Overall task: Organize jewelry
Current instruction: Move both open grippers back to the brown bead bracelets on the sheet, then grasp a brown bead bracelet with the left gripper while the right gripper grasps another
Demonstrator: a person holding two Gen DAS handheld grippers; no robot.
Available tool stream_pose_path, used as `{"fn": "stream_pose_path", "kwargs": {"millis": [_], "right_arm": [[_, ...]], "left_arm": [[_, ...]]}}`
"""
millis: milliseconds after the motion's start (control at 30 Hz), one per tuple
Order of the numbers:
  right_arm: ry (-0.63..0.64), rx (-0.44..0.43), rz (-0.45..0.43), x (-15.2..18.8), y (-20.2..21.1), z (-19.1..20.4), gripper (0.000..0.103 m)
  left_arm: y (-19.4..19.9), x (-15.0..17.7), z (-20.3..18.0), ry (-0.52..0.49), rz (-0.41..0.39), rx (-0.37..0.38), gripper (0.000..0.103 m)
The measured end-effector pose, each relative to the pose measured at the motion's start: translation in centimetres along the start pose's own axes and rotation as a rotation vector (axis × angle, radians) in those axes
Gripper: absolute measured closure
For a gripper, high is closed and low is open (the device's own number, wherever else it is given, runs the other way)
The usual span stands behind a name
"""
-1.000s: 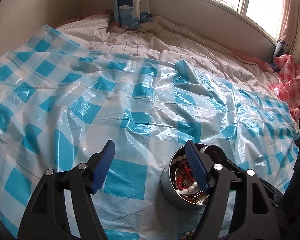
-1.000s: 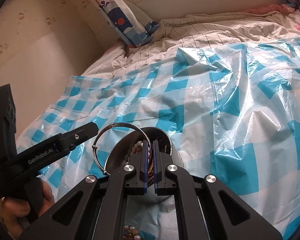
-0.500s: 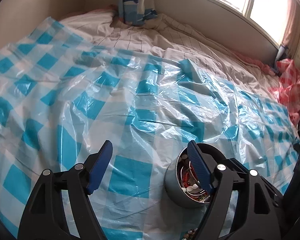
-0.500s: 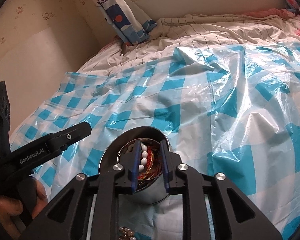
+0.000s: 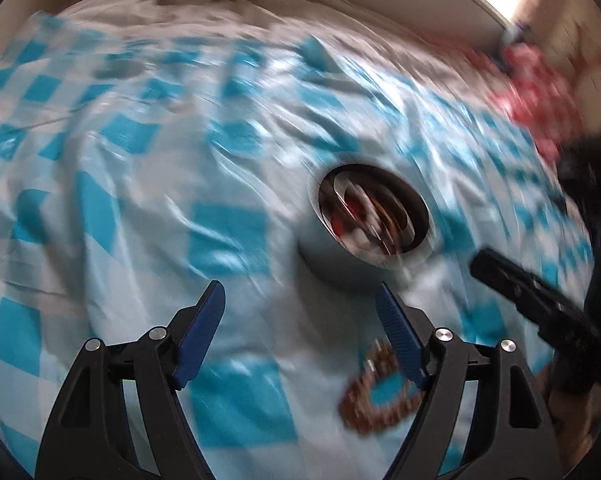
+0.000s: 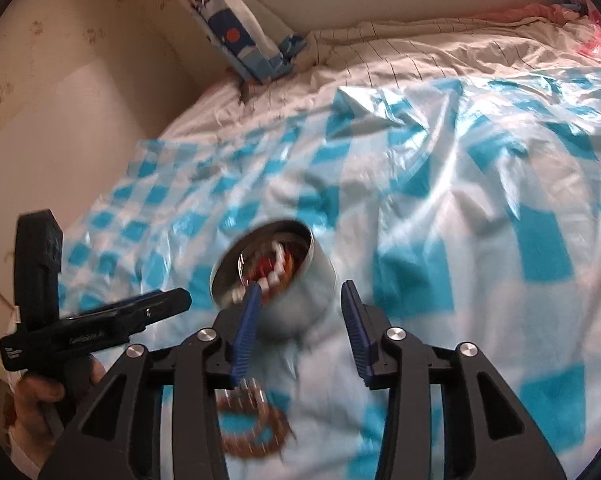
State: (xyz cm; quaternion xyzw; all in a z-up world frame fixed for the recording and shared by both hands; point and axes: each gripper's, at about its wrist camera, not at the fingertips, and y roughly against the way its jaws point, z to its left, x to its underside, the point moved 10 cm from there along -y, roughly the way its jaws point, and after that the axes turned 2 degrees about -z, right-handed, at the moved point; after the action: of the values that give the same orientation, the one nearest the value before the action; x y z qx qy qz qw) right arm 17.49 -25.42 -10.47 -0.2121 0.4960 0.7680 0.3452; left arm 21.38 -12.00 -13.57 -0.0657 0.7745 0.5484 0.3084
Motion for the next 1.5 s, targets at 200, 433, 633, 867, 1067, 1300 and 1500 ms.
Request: {"fn": "stream_pose_path", "kwargs": {"millis": [200,433,633,867,1067,1300,1500], "right_arm": [[0.032,0.028,0.037,3.0,1.6,0.4,0.052],[0.035,0.053,0.056,4.6,2.6,-0.1,0.044],[0.031,0.069,0.072,5.2,2.6,-0.5,0.038],[0.042,0.093,0.087,5.8,2.5,-0.6,0.034],[0.107,0.128,0.109,6.5,2.2,-0.1,0.03],[0.168,0.162,0.141,7.3,1.5,0.3,0.028],[0.247,0.174,0.149,7.8,1.1,1.6,0.028]], "left_arm": [[-0.4,2.4,-2.9,-0.106,0.04,0.018,0.029],[-0.9,3.6,-3.2,-0.117,0.057,0.004,0.029],[-1.5,4.3,-2.9,-0.138,0.076,-0.024,0.051],[-1.3,4.7,-2.8,-0.135,0.083,-0.011,0.067],[-1.1,5.4,-4.7,-0.208,0.081,0.016,0.088],[1.5,3.1,-2.6,-0.013,-0.005,0.133,0.096],[2.3,2.0,-0.6,0.092,-0.052,0.149,0.096]]}}
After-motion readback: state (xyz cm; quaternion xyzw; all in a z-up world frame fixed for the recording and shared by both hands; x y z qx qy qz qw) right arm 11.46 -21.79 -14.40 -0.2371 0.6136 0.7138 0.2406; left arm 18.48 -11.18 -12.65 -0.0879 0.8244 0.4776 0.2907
